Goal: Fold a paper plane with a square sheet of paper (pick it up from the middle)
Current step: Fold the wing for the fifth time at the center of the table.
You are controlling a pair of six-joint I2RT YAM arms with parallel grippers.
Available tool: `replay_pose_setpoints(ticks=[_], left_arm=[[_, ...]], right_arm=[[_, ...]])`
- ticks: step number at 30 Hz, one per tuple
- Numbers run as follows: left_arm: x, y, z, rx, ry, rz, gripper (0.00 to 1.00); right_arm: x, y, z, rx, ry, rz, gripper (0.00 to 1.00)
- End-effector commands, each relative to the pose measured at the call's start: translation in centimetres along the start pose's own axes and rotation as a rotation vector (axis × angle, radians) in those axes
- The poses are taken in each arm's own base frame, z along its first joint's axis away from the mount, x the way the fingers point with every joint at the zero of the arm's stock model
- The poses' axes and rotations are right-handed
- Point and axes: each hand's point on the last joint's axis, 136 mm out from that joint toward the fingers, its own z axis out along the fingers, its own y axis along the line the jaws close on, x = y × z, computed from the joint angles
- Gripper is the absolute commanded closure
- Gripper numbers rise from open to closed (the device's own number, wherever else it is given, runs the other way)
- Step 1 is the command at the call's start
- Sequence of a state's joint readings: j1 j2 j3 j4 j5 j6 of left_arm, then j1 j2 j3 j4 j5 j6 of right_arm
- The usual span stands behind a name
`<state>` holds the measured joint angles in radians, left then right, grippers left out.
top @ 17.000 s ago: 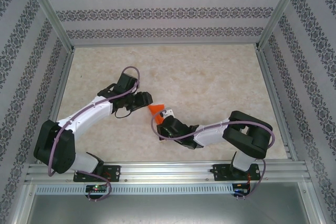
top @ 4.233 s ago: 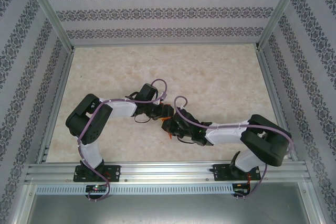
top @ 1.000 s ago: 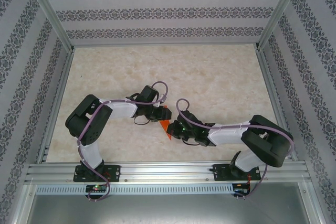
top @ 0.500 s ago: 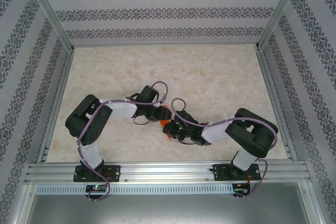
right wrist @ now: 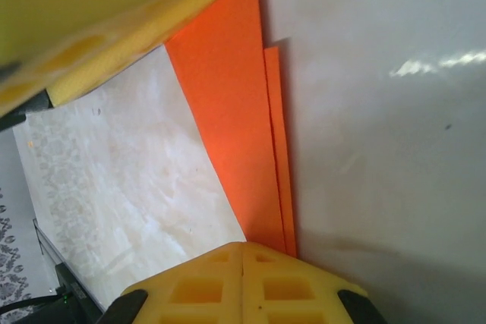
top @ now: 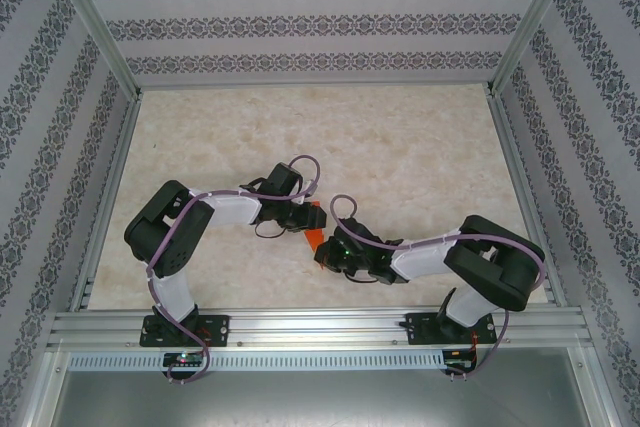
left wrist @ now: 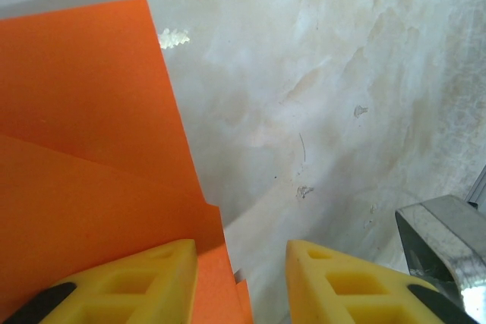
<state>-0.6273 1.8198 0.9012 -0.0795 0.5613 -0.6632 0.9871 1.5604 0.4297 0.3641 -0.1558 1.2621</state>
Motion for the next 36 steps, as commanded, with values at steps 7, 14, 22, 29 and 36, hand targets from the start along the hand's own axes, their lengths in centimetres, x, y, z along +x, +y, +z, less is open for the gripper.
replay_pose_setpoints(ticks=[7, 14, 22, 29, 36], left_arm=[[1.7, 5.3, 0.6, -0.174, 0.033, -0.060, 0.62], [1.7, 5.0, 0.6, -0.158, 0.038, -0.058, 0.61], [1.7, 4.5, 0.7, -0.133, 0.047, -0.055, 0.61], [1.7, 4.3, 0.7, -0.129, 0.056, -0.051, 0.60], [1.4, 4.1, 0.9, -0.114, 0.050, -0.061, 0.60]], right_arm=[[4.7, -5.6, -1.4, 0.177, 0.124, 0.011, 0.94], [5.4, -7.2, -3.3, 0.242, 0.147, -0.021, 0.94], [0.3, 0.3, -5.6, 0.052, -0.069, -0.078, 0.89], [-2.1, 4.4, -3.8, -0.042, -0.064, -0.103, 0.91], [-3.3, 5.0, -0.8, -0.061, -0.067, -0.069, 0.91]])
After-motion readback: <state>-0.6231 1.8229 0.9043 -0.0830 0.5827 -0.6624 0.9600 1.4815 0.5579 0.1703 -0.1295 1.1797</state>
